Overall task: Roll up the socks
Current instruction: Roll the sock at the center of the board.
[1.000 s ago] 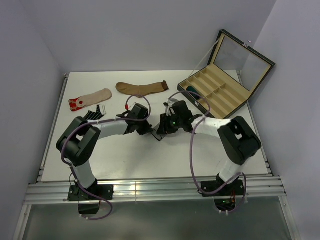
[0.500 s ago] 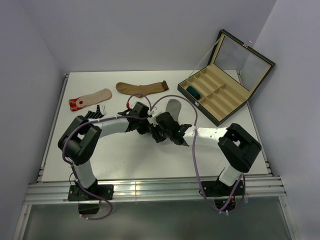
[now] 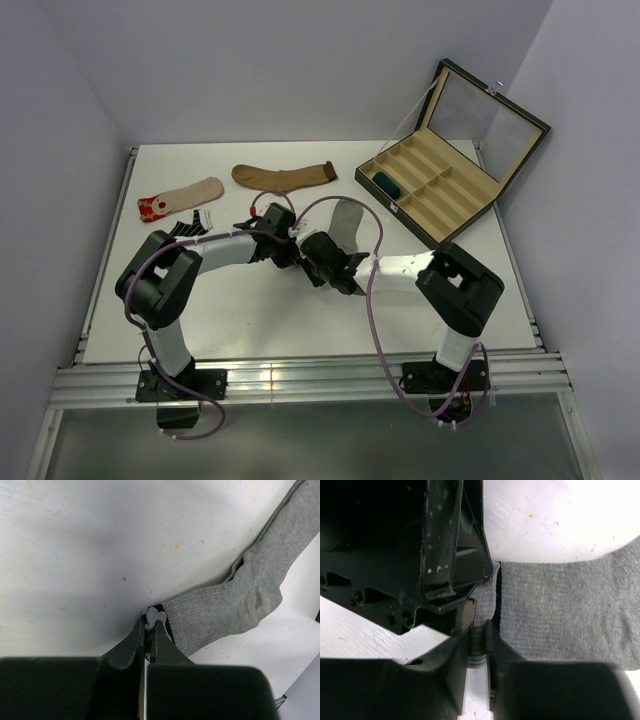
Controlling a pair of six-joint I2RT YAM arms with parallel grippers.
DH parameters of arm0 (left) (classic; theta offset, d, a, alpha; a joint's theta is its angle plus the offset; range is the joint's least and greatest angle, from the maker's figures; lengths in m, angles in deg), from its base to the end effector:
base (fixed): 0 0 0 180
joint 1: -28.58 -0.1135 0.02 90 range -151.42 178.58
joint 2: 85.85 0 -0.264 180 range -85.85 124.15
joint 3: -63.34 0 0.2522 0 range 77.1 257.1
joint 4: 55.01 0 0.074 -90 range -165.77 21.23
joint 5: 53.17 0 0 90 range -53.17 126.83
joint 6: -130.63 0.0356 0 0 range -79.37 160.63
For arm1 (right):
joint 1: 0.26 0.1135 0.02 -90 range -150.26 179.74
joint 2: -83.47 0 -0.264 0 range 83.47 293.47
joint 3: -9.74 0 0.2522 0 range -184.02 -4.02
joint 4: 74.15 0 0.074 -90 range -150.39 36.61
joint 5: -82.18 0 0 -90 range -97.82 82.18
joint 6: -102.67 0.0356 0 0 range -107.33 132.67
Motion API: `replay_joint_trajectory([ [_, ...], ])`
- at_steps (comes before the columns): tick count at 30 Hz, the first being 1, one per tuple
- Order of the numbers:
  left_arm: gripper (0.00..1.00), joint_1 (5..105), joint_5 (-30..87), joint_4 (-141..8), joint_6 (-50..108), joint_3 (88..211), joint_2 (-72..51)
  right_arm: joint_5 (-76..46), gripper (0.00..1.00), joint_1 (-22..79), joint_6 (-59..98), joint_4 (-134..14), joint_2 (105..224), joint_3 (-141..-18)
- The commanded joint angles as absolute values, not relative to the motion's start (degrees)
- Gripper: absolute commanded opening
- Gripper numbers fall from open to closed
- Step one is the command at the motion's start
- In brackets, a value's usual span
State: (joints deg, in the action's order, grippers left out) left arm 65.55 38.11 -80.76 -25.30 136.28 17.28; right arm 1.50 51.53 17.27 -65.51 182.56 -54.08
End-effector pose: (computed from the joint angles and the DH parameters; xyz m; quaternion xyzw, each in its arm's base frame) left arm 0.2876 -0.2155 0.1530 -0.2422 0.9249 -0.2224 0.1909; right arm 0.2187 0.2685 0.1529 -0.3380 0.8532 0.1185 0.3792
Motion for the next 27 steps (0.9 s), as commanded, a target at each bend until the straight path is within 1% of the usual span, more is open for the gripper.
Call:
replay_joint_trajectory([
  [1,0.01,65.8,40.3,-83.5,-25.9,136.7,18.1,1.8,0.14,53.4,14.2,-62.1,186.1,-56.3],
  [4,0.02,65.5,40.2,-82.8,-26.7,136.0,17.3,0.5,0.00,53.4,15.0,-61.7,186.1,-56.1],
  [6,0.09,65.3,40.2,-82.1,-27.2,135.2,16.3,-1.9,0.00,52.7,16.4,-60.8,185.8,-56.3],
  [7,0.13,65.3,40.3,-81.8,-27.5,134.8,15.8,-5.9,0.00,51.3,17.0,-60.7,185.6,-56.3],
  [8,0.21,65.3,40.3,-81.4,-28.3,133.9,15.1,-9.0,0.00,50.2,18.3,-59.4,185.3,-56.2],
  [9,0.25,65.2,40.3,-80.0,-28.6,133.4,13.9,-11.7,0.00,48.9,19.0,-58.7,185.2,-56.4],
  [10,0.31,65.2,40.5,-79.6,-29.0,132.7,13.2,-14.0,0.00,46.2,19.6,-58.4,185.2,-56.5],
  [11,0.36,65.2,40.6,-79.0,-29.7,131.8,12.2,-19.8,0.00,44.7,20.7,-58.2,185.3,-56.8],
  [12,0.39,65.2,40.6,-78.4,-30.0,131.3,11.5,-22.8,0.00,43.2,21.4,-58.0,185.6,-57.0],
  [14,0.47,65.1,41.0,-77.3,-30.8,130.1,10.6,-29.3,0.00,38.4,23.8,-58.7,186.3,-56.8],
  [15,0.48,65.2,41.0,-76.8,-31.0,129.7,9.5,-35.4,0.00,36.8,24.6,-59.9,187.2,-56.7],
  [17,0.53,65.2,41.5,-75.4,-31.4,128.4,8.1,-40.6,0.00,32.6,27.9,-60.2,188.4,-56.1],
  [18,0.54,65.1,41.5,-74.6,-31.4,128.0,7.7,-45.5,0.00,31.2,29.0,-63.2,189.7,-55.8],
  [20,0.54,65.1,41.2,-72.8,-31.5,126.7,6.8,-50.8,0.00,28.6,33.8,-65.9,191.9,-54.5],
  [21,0.54,65.2,41.1,-72.1,-31.5,126.3,6.7,-55.1,0.00,26.2,35.6,-69.8,192.6,-53.8],
  [27,0.53,65.6,39.4,-69.4,-30.1,126.7,7.9,-63.7,0.00,20.8,46.2,-79.1,200.0,-51.1],
])
